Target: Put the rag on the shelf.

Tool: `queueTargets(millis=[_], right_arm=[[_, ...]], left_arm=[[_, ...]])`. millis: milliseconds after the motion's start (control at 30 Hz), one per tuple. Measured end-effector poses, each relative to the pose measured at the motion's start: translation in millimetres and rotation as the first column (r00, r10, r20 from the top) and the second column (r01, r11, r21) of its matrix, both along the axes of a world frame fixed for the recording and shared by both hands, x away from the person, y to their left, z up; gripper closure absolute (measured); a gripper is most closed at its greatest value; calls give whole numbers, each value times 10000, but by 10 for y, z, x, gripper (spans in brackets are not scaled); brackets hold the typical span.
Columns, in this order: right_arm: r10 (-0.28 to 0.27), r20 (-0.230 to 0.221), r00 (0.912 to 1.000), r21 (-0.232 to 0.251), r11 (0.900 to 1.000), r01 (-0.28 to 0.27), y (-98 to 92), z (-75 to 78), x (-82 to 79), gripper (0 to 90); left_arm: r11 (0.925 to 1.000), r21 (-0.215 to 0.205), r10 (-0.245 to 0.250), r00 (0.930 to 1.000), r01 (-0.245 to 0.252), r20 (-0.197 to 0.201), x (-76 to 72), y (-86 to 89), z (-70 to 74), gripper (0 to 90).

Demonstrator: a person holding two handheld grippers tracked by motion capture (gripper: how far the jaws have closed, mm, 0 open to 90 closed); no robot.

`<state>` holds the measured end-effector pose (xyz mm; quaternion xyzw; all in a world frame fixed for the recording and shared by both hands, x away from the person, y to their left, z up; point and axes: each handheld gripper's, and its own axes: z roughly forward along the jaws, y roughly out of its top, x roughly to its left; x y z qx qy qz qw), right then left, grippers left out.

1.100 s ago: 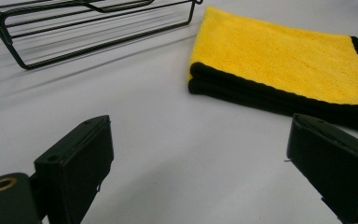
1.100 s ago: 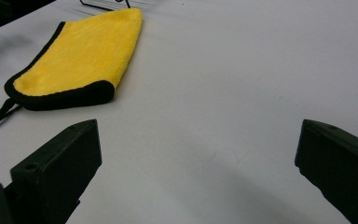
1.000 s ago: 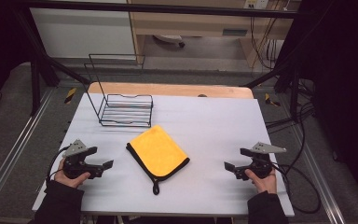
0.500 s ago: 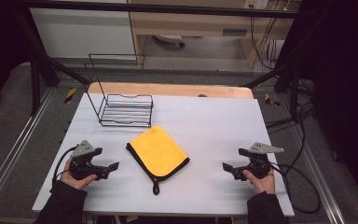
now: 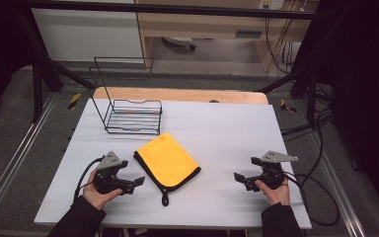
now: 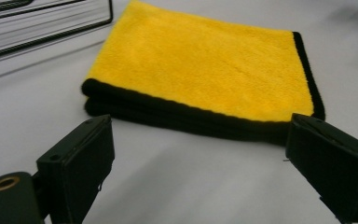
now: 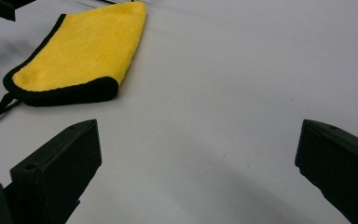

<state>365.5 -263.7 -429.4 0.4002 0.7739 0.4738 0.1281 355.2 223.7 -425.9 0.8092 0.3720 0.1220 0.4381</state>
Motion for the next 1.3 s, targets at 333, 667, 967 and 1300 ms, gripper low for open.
queueTargets(millis=[333,667,967,1300], right_arm=[[71,-28,10000,-67,10000,-71,26,-1,3,9],[94,-75,9999,-93,9999,-95,49,-8,8,10],[131,-121,9998,-139,9998,-133,54,-13,9,10],[134,-95,9999,-156,9998,-136,79,-8,14,10]], left_arm=[[9974,380,-611,9981,614,-94,-83,-472,7,182],[9912,841,-1001,9946,1022,-285,-140,-936,-54,386],[9740,1855,-1278,9916,1297,-219,-164,-1120,-182,516],[9724,2115,-952,9951,984,-253,-159,-1180,-208,586]])
